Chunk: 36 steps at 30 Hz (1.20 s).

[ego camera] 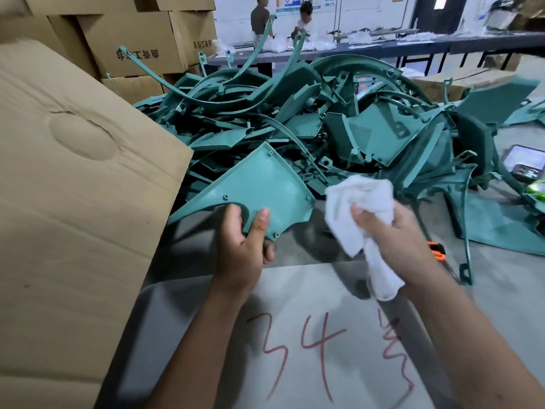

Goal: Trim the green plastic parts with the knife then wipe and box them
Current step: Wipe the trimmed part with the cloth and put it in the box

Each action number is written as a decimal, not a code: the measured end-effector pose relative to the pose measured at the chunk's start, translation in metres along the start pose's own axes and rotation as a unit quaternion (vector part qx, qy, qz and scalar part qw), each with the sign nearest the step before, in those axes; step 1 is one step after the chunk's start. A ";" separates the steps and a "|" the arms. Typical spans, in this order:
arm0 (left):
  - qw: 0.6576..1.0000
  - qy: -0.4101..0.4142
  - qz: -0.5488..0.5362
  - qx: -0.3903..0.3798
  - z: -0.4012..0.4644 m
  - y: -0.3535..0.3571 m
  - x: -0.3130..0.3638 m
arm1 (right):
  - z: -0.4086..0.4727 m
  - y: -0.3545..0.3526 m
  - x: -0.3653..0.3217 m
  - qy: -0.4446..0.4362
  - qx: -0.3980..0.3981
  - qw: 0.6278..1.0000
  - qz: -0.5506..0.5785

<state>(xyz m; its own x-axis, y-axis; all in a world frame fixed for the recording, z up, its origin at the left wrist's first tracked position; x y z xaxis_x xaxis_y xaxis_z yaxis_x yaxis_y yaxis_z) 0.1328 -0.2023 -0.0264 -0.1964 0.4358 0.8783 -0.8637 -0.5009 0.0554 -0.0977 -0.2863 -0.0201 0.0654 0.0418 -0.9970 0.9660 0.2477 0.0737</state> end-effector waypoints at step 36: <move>0.879 0.157 0.447 0.057 0.065 0.006 0.200 | 0.004 0.067 -0.088 -0.014 -0.201 0.977 0.062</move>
<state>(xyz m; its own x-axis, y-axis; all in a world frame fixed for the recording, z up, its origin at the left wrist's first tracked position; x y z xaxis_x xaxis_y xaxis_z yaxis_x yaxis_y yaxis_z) 0.1180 -0.1664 0.1806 -0.9066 0.0068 0.4219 -0.2515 -0.8115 -0.5274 -0.0382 -0.2770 0.0726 0.1880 0.0715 -0.9796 0.7738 0.6035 0.1926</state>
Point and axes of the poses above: each hand's wrist, its own z-axis towards the middle knuckle, its own y-axis out of the palm, x = y × z, the point moved 8 cm from there along z, towards the middle knuckle, and after that the axes turned 8 degrees about y, right-handed, at the moved point
